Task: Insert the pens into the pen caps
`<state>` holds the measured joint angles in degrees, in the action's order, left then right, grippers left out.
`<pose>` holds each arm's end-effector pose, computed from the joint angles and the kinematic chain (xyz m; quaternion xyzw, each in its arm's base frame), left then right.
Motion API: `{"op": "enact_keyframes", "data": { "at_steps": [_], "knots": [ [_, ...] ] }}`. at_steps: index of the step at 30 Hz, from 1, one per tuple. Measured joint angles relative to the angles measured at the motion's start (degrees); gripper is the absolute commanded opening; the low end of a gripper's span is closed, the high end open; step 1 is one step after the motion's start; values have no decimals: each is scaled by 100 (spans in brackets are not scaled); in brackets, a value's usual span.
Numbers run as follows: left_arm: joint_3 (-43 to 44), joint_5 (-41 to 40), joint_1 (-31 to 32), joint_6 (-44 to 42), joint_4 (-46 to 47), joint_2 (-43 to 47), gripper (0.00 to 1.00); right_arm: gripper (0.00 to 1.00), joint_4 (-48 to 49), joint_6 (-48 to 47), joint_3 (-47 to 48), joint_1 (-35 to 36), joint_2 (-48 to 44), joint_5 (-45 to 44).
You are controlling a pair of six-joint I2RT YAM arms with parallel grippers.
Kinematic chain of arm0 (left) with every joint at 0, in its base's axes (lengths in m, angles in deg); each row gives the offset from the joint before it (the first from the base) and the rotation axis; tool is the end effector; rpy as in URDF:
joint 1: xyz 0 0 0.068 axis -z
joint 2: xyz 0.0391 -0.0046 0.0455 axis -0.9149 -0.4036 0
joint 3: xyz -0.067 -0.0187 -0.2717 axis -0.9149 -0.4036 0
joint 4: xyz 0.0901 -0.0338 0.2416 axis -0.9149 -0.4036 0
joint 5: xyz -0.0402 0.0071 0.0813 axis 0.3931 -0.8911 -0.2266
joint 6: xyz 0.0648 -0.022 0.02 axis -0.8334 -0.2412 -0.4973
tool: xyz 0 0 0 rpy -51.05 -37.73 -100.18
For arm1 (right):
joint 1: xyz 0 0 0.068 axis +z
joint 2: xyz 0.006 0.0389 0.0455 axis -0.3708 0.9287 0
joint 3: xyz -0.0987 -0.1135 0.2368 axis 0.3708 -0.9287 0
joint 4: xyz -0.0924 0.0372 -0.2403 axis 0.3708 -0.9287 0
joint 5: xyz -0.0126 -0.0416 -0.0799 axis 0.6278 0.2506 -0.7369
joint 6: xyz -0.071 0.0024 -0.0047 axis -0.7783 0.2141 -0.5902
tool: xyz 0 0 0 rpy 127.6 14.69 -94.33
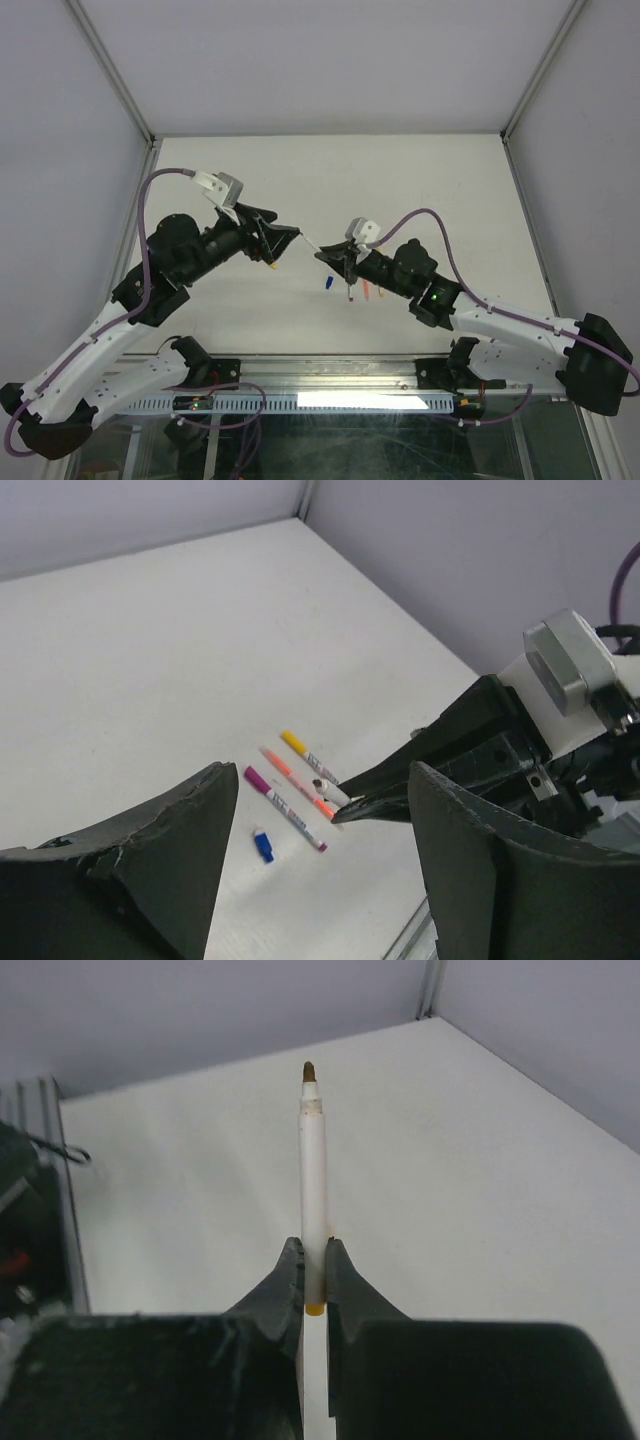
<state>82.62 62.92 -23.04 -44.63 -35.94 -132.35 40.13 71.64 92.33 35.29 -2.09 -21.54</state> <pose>0.1322 -0.1291 0.3885 0.2021 0.7316 -0.3389 0.5560 0.1320 0.2179 0.2853 -0.4506 0.5676 0.3048 0.6179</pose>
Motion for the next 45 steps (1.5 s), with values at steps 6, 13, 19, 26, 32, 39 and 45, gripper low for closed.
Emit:
{"op": "enact_keyframes", "data": {
  "at_steps": [6, 13, 19, 26, 32, 39, 45],
  "knots": [
    [-39, -160, 0, 354, 518, -42, 66, 0, 916, 2459, 55, 22, 96, -595],
    [-90, -173, 0, 671, 964, -271, 56, 0, 1412, 3965, 374, 59, 549, -752],
    [-155, -170, 0, 866, 1224, -428, 47, 0, 1823, 4555, 492, 79, 662, -780],
    [-190, -66, 0, 1008, 1320, -570, 29, 0, 2057, 4769, 505, 101, 688, -787],
    [-221, 197, 2, 1113, 1482, -610, 18, 0, 2070, 4743, 540, 107, 688, -811],
    [-280, 450, -11, 1128, 1714, -660, 17, 1, 2092, 4638, 568, 125, 688, -973],
    [-319, 490, -20, 1150, 1895, -688, 0, 4, 2129, 4454, 599, 133, 688, -1056]
  ]
}}
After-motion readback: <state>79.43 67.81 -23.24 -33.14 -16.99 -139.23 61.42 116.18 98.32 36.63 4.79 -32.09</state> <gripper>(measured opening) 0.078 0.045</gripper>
